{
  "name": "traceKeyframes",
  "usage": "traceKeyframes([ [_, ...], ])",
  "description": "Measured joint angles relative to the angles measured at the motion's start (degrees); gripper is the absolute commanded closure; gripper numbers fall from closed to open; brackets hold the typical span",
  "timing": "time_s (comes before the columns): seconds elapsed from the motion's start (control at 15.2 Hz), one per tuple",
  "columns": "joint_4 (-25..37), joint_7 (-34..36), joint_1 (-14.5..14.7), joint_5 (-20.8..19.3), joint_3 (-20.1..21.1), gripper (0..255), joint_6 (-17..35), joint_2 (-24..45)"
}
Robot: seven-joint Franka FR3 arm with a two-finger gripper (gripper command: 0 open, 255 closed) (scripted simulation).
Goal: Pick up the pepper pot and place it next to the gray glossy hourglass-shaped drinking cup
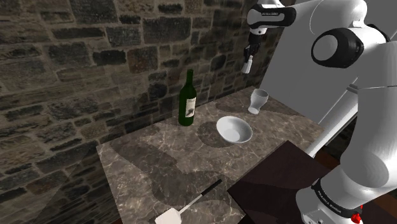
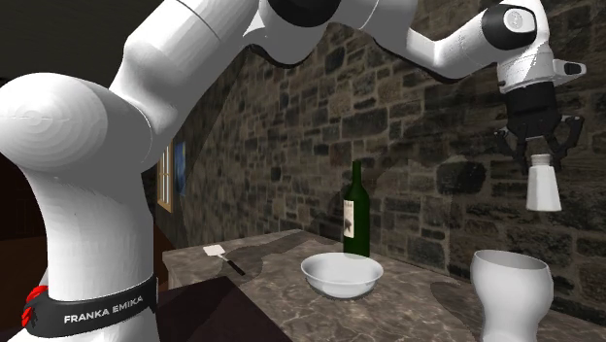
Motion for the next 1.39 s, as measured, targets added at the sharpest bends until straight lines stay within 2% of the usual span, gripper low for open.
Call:
traceKeyframes([
  [0.2, -0.1, -0.3, -0.3, 0.1, 0.0, 255, 1.2, 1.1],
  [1.39, -10.1, 0.6, -0.3, -0.2, -0.1, 255, 13.6, 3.5],
])
